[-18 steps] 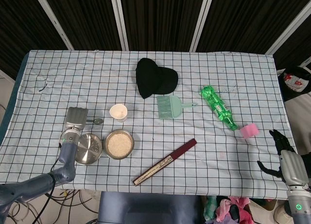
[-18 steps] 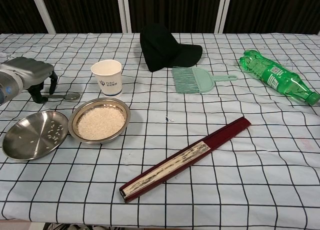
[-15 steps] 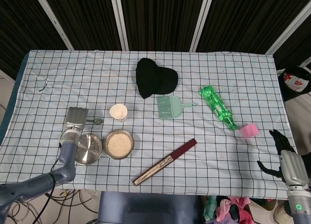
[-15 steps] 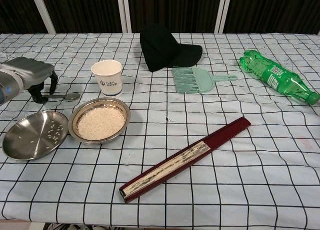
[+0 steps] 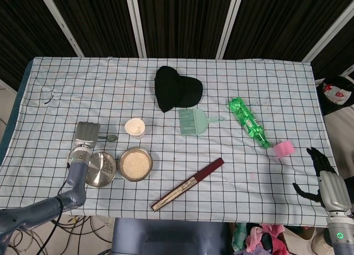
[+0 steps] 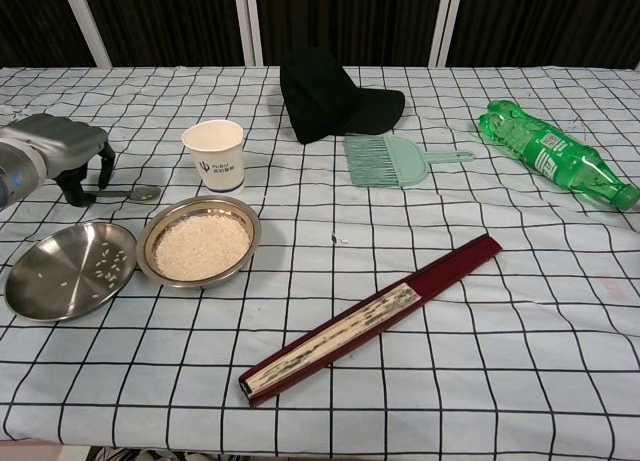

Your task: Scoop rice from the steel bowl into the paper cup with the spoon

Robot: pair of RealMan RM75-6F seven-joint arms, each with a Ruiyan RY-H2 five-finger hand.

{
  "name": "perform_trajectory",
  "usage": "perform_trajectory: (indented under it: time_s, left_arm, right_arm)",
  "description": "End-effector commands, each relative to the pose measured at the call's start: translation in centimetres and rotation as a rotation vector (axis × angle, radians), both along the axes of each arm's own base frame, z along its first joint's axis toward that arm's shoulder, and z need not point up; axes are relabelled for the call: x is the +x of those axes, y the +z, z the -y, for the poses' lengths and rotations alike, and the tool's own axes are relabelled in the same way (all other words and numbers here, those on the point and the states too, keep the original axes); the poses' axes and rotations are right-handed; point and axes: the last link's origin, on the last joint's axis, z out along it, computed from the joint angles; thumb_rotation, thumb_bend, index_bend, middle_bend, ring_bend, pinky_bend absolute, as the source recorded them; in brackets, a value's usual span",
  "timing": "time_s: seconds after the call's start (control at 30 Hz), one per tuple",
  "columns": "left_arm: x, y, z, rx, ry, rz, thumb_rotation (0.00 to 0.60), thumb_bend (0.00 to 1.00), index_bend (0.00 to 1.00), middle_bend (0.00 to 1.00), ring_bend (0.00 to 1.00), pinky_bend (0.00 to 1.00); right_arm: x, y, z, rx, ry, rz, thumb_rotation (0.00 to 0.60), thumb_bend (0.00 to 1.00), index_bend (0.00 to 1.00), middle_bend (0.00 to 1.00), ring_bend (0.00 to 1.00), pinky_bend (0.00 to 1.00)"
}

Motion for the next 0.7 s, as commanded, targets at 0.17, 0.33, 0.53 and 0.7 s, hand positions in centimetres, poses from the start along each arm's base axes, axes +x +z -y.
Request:
perform_trajectory:
  time_s: [0.17,0.33,0.53,0.7]
  left_arm:
    - [-0.02,-0.12,0.08,-0.005,0.001,-0.005,0.600,0.37,0.51,1.00,1.00,1.00]
    - [-0.06,-0.21,0.09,-0.006,0.004,-0.006,0.600,0.37,0.51,1.00,1.00,1.00]
    - [-0.02,-0.18,0.04,-0.004,0.005,-0.003,0.600,0.37,0.51,1.00,1.00,1.00]
    - [-0.08,-0.23,0.05,-0.004,0.010,0.000,0.600,0.37,0.52,1.00,1.00,1.00]
  right_arm:
    - [0.00,0.03,0.00,-0.001,0.000,0.001,0.600,0.21,0.00,0.00,0.00,0.17]
    - [-0.01,0.04,0.01,-0.001,0.000,0.000,0.600,0.21,0.00,0.00,0.00,0.17]
    - [-0.01,0.03,0.02,-0.001,-0.001,0.000,0.600,0.21,0.00,0.00,0.00,0.17]
    - [-0.01,0.04,0.01,-0.001,-0.001,0.000,0.600,0.21,0.00,0.00,0.00,0.17]
